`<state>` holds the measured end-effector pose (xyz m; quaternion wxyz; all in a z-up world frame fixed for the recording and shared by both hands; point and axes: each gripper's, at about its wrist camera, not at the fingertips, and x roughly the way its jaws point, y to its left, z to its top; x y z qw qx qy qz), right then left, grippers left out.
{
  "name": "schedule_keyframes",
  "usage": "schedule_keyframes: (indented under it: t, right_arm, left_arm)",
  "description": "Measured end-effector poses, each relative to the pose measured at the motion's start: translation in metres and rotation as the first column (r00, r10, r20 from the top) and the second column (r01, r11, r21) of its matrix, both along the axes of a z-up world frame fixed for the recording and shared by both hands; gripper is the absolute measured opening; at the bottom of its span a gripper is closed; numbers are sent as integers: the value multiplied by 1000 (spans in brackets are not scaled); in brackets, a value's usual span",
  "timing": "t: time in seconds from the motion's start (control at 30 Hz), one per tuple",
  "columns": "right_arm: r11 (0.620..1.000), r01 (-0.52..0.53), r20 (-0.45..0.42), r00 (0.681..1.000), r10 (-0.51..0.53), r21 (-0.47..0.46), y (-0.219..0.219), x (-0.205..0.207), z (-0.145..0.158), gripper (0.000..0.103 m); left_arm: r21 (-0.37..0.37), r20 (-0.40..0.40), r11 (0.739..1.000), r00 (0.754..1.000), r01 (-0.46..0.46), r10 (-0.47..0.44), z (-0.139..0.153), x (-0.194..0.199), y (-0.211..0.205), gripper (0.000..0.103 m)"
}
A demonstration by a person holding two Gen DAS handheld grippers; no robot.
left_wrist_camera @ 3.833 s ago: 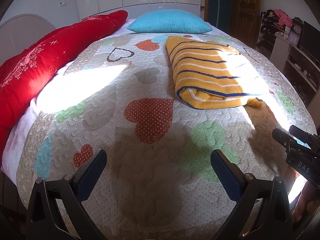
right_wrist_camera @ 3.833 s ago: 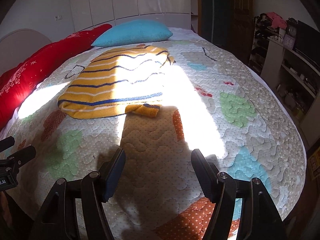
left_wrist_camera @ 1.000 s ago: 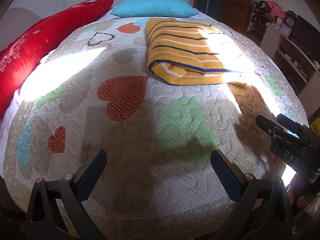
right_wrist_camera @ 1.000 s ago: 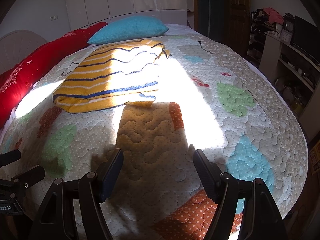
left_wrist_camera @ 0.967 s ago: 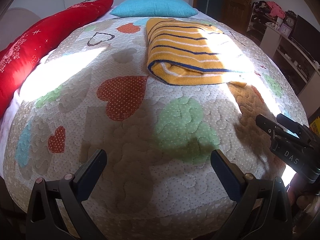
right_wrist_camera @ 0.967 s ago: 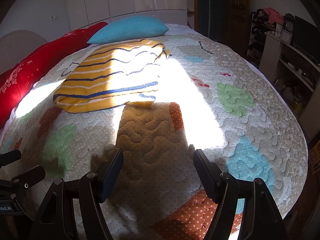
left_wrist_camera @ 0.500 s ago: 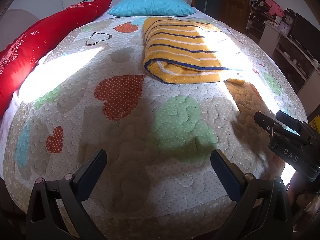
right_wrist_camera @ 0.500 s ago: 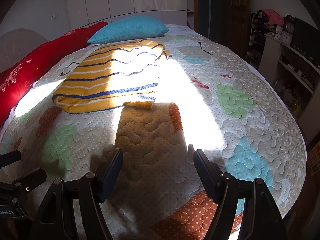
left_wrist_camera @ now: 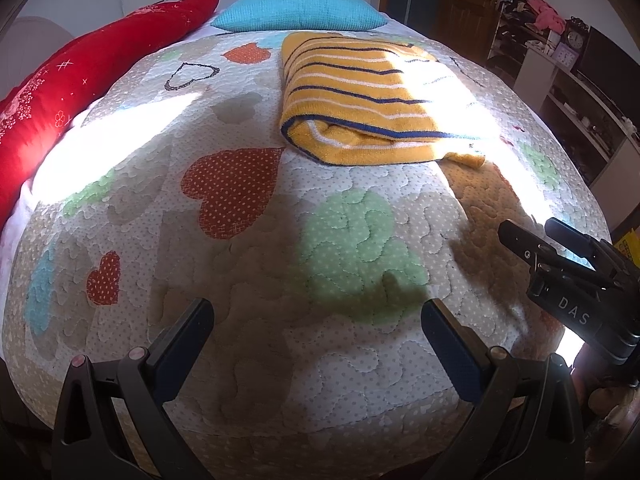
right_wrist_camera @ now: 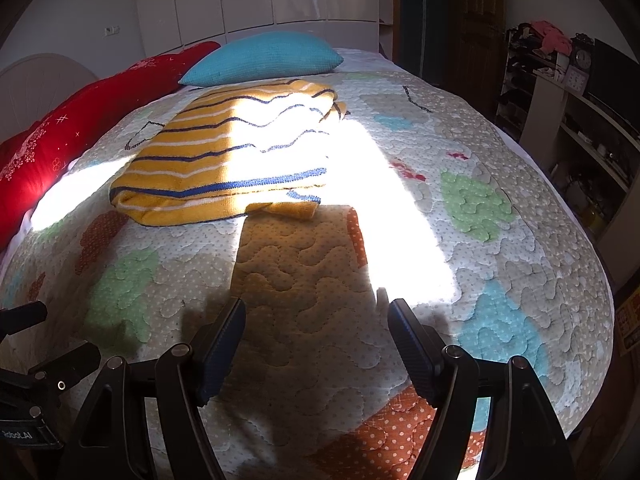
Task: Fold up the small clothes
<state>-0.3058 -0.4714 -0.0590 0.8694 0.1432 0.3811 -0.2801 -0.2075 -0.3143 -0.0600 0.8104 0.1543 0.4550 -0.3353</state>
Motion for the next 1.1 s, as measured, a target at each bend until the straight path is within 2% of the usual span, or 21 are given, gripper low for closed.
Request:
schedule_keyframes:
  t: [1.1]
  right_arm:
    - [1000,-9,3,1000,8,7,6,0,-5,80]
  left_arm:
    - [6,-23,1000,1000,1,-1,-8,-4,-1,103]
